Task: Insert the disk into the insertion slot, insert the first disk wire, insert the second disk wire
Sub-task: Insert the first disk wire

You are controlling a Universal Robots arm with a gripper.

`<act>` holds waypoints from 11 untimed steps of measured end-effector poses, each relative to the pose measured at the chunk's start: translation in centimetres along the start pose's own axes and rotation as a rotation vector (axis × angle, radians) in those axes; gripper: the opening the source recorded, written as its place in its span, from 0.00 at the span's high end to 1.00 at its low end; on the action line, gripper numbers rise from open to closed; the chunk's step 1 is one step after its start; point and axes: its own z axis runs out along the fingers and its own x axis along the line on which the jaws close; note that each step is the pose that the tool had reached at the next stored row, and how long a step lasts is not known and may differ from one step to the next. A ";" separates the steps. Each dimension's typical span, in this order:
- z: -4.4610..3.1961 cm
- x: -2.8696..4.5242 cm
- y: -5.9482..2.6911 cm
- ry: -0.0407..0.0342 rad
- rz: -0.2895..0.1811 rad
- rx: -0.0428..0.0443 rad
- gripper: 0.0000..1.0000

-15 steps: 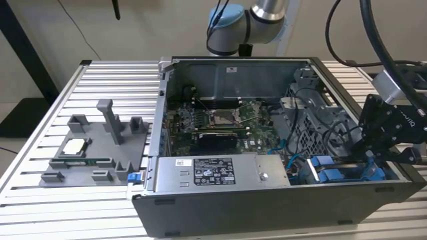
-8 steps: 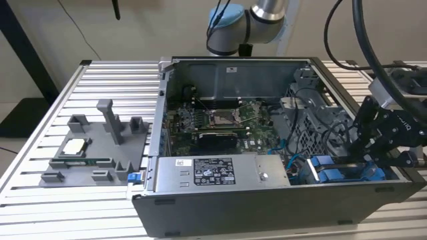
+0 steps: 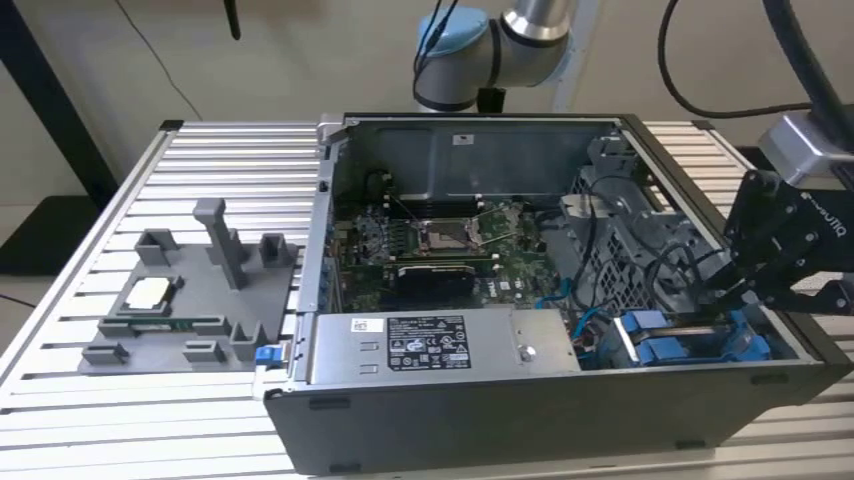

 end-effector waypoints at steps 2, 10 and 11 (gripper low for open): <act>-0.62 -0.12 0.08 -0.0002 0.000 0.0008 0.73; -1.84 -0.37 0.28 -0.0007 0.000 0.0030 0.73; -1.85 -0.37 0.28 -0.0006 0.000 0.0030 0.73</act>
